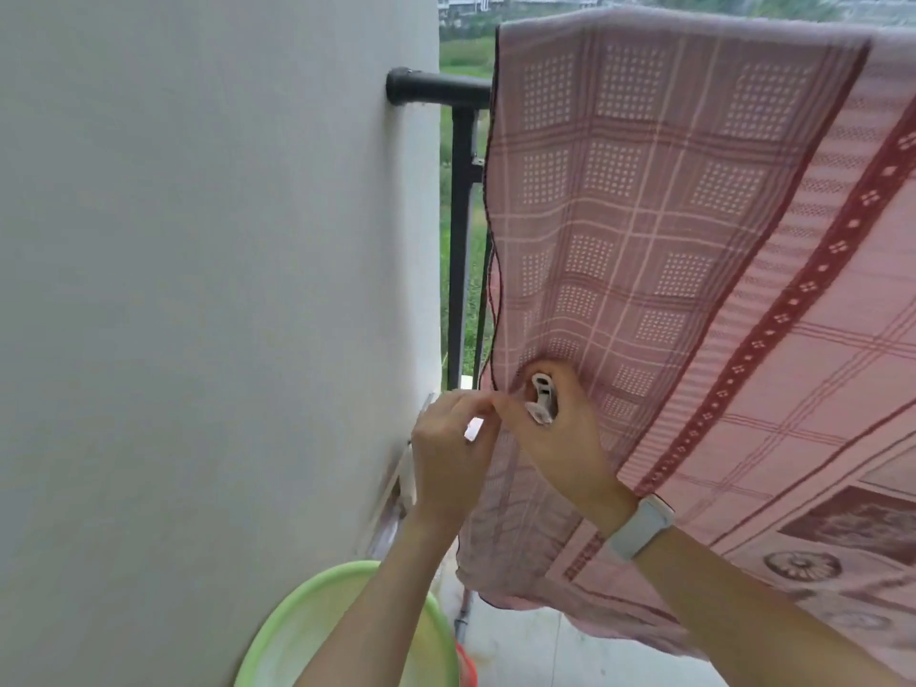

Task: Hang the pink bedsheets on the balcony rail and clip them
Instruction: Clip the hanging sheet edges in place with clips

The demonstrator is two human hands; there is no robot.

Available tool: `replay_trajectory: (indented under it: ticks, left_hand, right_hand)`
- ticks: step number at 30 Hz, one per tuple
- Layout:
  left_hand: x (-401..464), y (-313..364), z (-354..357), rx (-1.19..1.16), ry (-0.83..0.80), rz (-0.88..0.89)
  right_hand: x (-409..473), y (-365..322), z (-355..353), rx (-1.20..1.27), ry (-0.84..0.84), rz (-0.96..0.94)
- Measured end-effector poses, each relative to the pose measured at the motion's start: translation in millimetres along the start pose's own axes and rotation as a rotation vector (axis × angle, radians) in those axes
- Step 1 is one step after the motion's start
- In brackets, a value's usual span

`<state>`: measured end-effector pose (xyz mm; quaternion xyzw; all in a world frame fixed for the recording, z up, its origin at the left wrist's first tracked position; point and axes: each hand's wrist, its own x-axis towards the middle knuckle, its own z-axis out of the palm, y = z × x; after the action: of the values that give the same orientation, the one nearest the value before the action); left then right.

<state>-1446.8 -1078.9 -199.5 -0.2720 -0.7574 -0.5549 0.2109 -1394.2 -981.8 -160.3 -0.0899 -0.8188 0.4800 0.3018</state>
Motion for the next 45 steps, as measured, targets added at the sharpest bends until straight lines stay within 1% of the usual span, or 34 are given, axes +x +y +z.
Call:
replay_trajectory:
  ticks: [2, 4, 6, 8, 10, 12, 13, 15, 16, 17, 18, 20, 21, 24, 27, 30, 33, 37, 39, 42, 45]
  left_hand:
    - [-1.6, -4.7, 0.4, 0.030, -0.024, 0.132]
    - [-1.5, -9.6, -0.4, 0.016, -0.059, 0.218]
    - [1.9, -18.2, -1.9, -0.038, -0.083, 0.215]
    - [8.8, -25.8, -2.1, -0.093, -0.079, 0.096]
    - [21.6, -25.1, -0.7, -0.188, -0.092, -0.107]
    - [39.5, -22.1, 2.6, -0.343, -0.226, -0.340]
    - [48.6, -21.8, 4.1, -0.430, -0.313, -0.416]
    - [62.9, -21.2, 7.3, -0.588, -0.457, -0.443]
    - [68.5, -20.3, 9.9, -0.648, -0.490, -0.443]
    - [72.6, -16.2, 11.6, -0.701, -0.477, -0.461]
    - [76.1, -11.3, 12.8, -0.727, -0.424, -0.488]
    - [80.1, -6.9, 13.7, -0.698, -0.271, -0.521]
    - [80.3, -8.0, 12.8, -0.672, -0.221, -0.515]
    - [81.9, -12.3, 1.4, -0.679, -0.138, -0.482]
    - [80.9, -18.7, -9.9, -0.708, -0.090, -0.455]
    - [73.2, -22.0, -10.4, -0.736, -0.109, -0.472]
    - [71.3, -19.2, -7.6, -0.758, -0.196, -0.467]
    - [69.7, -19.9, -6.6, -0.779, -0.279, -0.453]
    - [66.9, -19.8, -8.1, -0.808, -0.301, -0.459]
    - [66.5, -13.8, -9.5, -0.757, -0.309, -0.456]
    - [68.5, -6.5, -7.6, -0.684, -0.309, -0.423]
  right_hand:
    - [7.0, -7.5, 6.7, -0.109, 0.046, 0.028]
    - [12.8, -6.5, 11.8, -0.209, 0.117, 0.019]
    - [14.7, -0.5, 12.3, -0.197, 0.156, 0.001]
    - [12.5, 4.9, 8.5, -0.158, 0.144, -0.008]
    - [8.6, 5.9, 5.2, -0.127, 0.138, -0.025]
    - [3.7, 5.7, 4.6, -0.114, 0.148, -0.056]
    - [1.0, 6.0, 4.7, -0.123, 0.154, -0.077]
    - [-2.7, 7.5, 5.0, -0.162, 0.169, -0.107]
    - [-3.6, 8.3, 5.2, -0.182, 0.176, -0.116]
    - [-4.3, 9.7, 5.5, -0.202, 0.182, -0.127]
    - [-4.3, 9.9, 5.8, -0.222, 0.187, -0.143]
    - [-4.0, 8.8, 6.8, -0.252, 0.186, -0.162]
    - [-3.3, 7.6, 7.7, -0.267, 0.179, -0.174]
    - [2.4, 2.0, 13.9, -0.370, 0.149, -0.299]
    - [9.0, 0.3, 26.0, -0.590, 0.175, -0.429]
    - [10.0, 2.8, 32.4, -0.784, 0.201, -0.415]
    - [6.4, 8.1, 32.9, -0.867, 0.117, -0.368]
    - [6.0, 16.4, 29.4, -0.861, 0.020, -0.330]
    - [6.0, 19.4, 25.8, -0.872, 0.000, -0.354]
    - [5.2, 24.9, 16.6, -0.862, -0.077, -0.407]
    - [3.6, 32.5, 5.3, -0.826, -0.209, -0.423]
